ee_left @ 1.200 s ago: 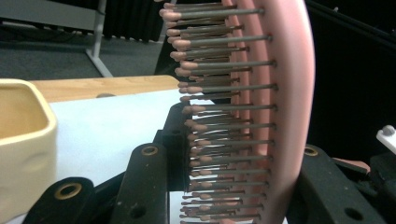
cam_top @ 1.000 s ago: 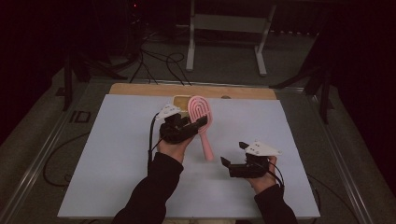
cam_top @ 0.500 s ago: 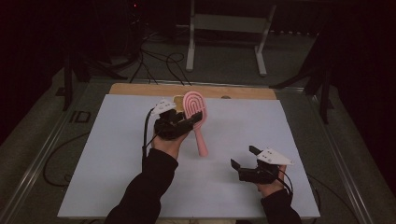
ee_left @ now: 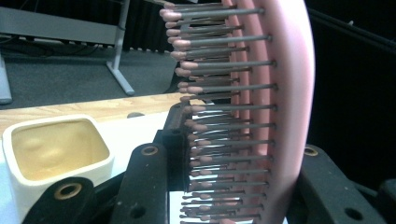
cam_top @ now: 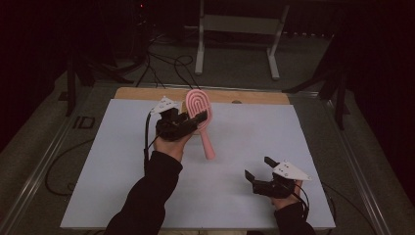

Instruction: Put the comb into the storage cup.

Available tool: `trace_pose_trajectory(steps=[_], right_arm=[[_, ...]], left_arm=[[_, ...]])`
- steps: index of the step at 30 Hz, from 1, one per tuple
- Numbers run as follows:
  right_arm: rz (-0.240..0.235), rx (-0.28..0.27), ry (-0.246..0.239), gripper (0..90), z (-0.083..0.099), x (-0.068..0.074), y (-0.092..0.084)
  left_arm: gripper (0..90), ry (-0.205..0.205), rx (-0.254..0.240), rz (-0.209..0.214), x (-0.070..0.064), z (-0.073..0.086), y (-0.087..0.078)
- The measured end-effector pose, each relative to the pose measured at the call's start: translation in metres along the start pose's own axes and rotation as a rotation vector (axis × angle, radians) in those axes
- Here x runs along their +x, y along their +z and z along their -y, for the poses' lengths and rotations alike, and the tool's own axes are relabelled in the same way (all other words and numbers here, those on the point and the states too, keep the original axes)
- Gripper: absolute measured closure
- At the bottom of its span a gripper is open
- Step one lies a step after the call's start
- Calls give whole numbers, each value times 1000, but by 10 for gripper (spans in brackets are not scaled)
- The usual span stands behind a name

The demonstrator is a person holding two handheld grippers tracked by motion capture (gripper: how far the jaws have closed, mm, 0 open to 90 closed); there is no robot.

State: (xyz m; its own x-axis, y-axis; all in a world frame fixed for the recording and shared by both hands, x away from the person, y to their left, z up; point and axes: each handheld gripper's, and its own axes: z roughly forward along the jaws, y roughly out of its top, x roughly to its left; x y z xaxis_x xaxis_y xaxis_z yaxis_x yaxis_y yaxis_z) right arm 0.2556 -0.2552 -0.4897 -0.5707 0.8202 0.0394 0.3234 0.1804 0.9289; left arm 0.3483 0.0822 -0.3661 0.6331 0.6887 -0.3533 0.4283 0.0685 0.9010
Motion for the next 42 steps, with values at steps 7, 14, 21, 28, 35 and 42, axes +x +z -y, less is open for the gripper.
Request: trace_pose_trajectory(steps=[7, 14, 21, 28, 35, 42], right_arm=[[2, -19, 11, 107, 2, 1, 1], [10, -22, 18, 107, 3, 1, 2], [8, -23, 18, 107, 3, 1, 2], [9, -23, 20, 108, 3, 1, 3], [6, -22, 23, 109, 3, 2, 3], [3, -18, 23, 109, 3, 2, 3]], left_arm=[[645, -2, 5, 5, 1, -7, 1], [644, 5, 6, -2, 3, -10, 2], [645, 11, -1, -12, 7, -16, 0], [645, 19, -2, -20, 9, -20, -1], [645, 34, -9, -27, 11, -25, -2], [645, 46, -10, -32, 12, -31, -3]])
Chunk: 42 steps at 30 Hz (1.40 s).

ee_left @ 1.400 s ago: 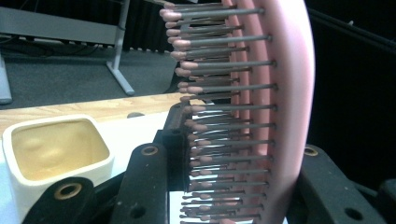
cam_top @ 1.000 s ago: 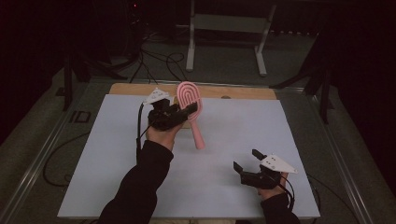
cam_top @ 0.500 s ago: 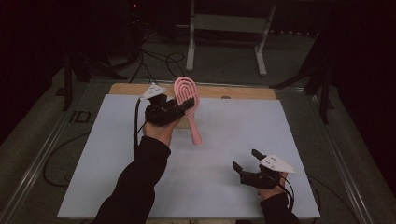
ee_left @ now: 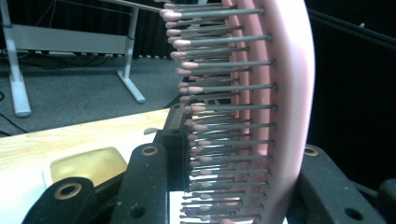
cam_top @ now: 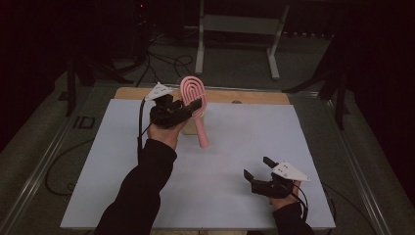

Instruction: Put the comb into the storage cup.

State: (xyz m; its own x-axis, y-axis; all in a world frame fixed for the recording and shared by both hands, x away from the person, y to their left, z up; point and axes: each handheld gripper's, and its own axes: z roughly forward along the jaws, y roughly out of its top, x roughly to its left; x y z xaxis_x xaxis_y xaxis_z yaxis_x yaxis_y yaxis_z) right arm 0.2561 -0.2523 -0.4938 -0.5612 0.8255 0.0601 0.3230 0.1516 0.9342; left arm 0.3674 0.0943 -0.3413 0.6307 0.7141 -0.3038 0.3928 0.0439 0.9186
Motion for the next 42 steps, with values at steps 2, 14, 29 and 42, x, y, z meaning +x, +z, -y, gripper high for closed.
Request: trace_pose_trajectory(steps=[2, 14, 29, 42], right_arm=[[-1, 1, 1, 109, 0, 0, 0], [-9, -3, 15, 110, 0, 0, 0], [-11, -5, 13, 110, 0, -1, 0], [-12, -7, 13, 110, 0, 0, 0]], left_arm=[[644, 6, 0, -1, 0, -3, 0], [645, 48, -3, -15, 2, -19, -1], [645, 80, 11, -3, 5, -31, 3], [644, 115, 10, -6, 10, -40, 7]])
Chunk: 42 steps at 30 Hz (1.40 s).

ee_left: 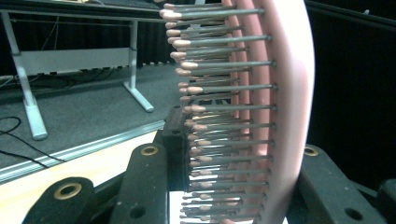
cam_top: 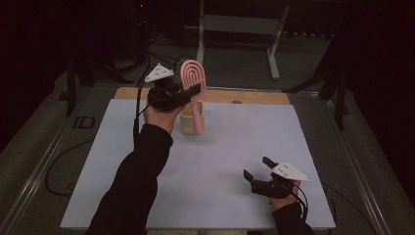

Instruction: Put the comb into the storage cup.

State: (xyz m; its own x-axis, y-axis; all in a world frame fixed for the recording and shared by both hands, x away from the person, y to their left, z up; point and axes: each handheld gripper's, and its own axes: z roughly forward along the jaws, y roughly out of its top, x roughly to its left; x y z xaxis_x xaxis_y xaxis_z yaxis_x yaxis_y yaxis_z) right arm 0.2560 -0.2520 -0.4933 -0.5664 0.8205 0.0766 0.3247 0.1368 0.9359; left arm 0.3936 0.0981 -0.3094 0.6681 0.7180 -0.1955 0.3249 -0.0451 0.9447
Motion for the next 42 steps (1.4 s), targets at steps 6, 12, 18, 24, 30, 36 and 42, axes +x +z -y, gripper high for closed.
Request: trace_pose_trajectory(steps=[6, 12, 18, 24, 30, 36, 42], right_arm=[[0, 0, 0, 110, 0, 0, 0], [0, -1, 2, 110, 0, 0, 0], [-3, 0, 3, 111, 0, 1, 0], [-1, -2, 0, 111, 0, 0, 0], [1, -5, 7, 110, 0, 0, -1], [1, -9, 9, 110, 0, -1, -1], [0, -9, 11, 110, -1, 0, -2]], left_arm=[[644, 2, 6, -19, 4, -3, 2], [644, 10, -1, -36, 7, -7, 2], [644, 18, -15, -60, 8, -9, 4], [644, 7, -14, -69, 11, -7, 13], [644, 10, -9, -84, 13, -4, 24], [644, 7, -19, -112, 17, -4, 27], [644, -18, -47, -124, 24, -6, 25]])
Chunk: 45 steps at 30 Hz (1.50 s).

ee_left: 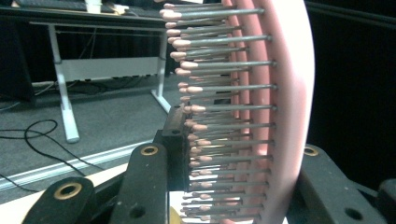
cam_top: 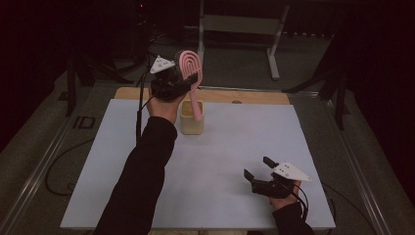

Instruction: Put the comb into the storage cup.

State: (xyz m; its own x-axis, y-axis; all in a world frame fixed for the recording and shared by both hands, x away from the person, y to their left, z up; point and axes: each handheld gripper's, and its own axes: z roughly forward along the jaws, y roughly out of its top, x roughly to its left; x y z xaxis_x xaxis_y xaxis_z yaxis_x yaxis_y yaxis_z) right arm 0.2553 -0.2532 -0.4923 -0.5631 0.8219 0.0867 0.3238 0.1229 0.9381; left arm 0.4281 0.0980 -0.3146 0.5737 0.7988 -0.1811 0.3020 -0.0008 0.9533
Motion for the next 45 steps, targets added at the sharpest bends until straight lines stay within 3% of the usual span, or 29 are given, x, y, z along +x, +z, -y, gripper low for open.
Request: trace_pose_trajectory(steps=[12, 26, 45], right_arm=[[0, -1, 1, 110, 0, 0, 0], [2, -1, 9, 111, 0, 0, 0], [0, -3, 13, 111, 0, -1, -1]], left_arm=[[644, -4, -5, -55, 8, -4, -1], [644, 23, -5, -67, 1, -6, 11], [644, 12, -13, -100, 4, -3, 22]])
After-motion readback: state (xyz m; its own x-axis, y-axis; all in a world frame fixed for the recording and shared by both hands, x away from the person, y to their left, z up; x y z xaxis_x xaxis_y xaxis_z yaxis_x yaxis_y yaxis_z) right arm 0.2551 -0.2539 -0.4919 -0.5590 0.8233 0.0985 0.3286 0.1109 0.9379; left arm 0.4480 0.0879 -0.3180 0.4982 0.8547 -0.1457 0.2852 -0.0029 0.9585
